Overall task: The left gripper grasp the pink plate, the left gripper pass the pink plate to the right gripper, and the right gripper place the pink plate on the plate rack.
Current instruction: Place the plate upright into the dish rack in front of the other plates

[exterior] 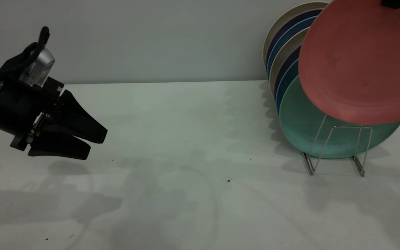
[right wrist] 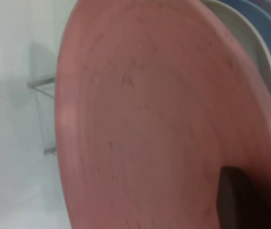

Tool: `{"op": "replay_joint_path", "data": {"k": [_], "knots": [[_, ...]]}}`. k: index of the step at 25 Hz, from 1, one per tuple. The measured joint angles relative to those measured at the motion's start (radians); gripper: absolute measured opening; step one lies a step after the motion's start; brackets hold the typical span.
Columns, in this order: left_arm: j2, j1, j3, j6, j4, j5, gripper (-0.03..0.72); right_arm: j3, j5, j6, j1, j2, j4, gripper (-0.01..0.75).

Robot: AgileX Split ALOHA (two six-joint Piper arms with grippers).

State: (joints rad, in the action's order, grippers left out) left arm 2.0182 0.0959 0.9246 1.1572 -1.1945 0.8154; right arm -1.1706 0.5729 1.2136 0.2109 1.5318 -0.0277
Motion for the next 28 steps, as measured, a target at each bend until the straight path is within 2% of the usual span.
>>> {"op": "replay_joint_path", "data": {"k": [15, 28], "knots": [[0.0, 0.0, 0.0, 0.0, 0.0, 0.0, 0.577, -0.019, -0.099, 0.053, 0.0, 0.087, -0.037, 0.076], [0.0, 0.0, 0.0, -0.001, 0.003, -0.001, 0.577, -0.02, -0.082, 0.058, 0.0, 0.128, -0.066, 0.075]]}}
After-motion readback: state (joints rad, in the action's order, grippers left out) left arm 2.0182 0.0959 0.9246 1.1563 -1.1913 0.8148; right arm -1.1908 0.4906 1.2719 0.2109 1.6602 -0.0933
